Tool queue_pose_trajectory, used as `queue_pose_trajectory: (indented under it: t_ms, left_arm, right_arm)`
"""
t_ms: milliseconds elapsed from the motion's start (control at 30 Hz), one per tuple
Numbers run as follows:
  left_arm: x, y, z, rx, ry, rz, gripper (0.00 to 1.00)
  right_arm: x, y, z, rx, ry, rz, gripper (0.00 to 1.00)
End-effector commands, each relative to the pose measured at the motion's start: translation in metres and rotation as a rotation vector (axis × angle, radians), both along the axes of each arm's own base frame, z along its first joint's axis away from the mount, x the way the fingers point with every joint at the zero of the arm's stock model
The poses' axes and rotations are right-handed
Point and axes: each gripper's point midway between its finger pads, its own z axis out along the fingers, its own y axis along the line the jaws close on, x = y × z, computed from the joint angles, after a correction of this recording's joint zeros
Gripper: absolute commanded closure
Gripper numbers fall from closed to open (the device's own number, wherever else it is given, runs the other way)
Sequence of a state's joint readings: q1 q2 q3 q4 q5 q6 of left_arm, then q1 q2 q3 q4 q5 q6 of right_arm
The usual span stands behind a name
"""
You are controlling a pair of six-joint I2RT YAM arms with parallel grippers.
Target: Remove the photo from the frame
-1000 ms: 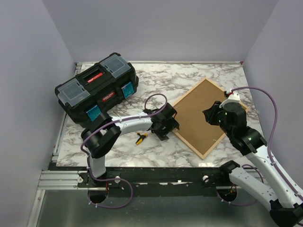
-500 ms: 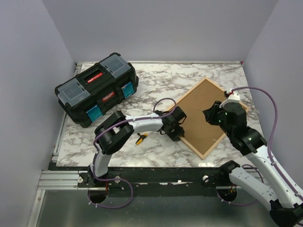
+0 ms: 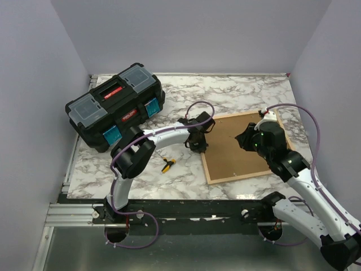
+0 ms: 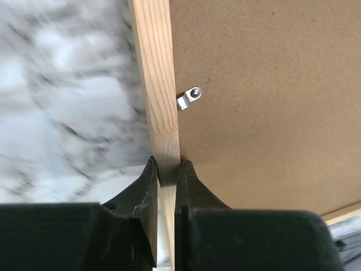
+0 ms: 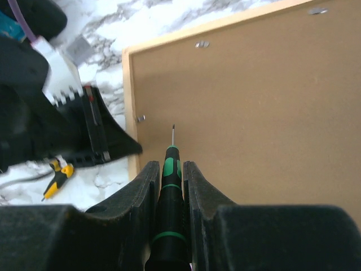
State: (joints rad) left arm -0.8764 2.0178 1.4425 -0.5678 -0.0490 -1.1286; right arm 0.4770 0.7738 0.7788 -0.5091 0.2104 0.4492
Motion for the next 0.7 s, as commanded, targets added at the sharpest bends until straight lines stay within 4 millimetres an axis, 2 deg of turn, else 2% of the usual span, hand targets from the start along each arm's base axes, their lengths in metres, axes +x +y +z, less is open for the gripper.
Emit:
queue_pose_trajectory:
  t_ms: [0, 133, 267, 367, 433, 500, 600, 667]
  left_arm:
    - [0.031, 0.040, -0.003, 0.108, -0.101, -0.266, 1.00]
    - [0.047, 0.034, 0.009, 0.056, -0.116, -0.328, 1.00]
    - [0.053, 0.037, 0.014, 0.037, -0.131, -0.351, 0.98]
    - [0.051, 0.043, 0.025, 0.009, -0.154, -0.359, 0.65]
    - [0.051, 0.050, 0.039, -0.004, -0.185, -0.359, 0.50]
    - [0.049, 0.059, 0.057, -0.013, -0.209, -0.363, 0.41]
    - [0.040, 0.073, 0.090, -0.063, -0.257, -0.377, 0.35]
    - [0.034, 0.084, 0.125, -0.105, -0.332, -0.392, 0.32]
  right_arm:
    - [0.003, 0.029, -0.024, 0.070, 0.065, 0.096, 0.99]
    - [0.006, 0.041, -0.048, 0.097, 0.116, 0.120, 0.99]
    - [0.005, 0.049, -0.060, 0.102, 0.150, 0.138, 0.99]
    - [0.006, 0.056, -0.063, 0.106, 0.152, 0.144, 0.99]
    - [0.008, 0.062, -0.067, 0.108, 0.158, 0.148, 0.99]
    - [0.012, 0.068, -0.070, 0.108, 0.159, 0.146, 0.99]
    - [0.020, 0.081, -0.074, 0.092, 0.151, 0.148, 0.99]
    - [0.028, 0.089, -0.074, 0.079, 0.138, 0.140, 0.99]
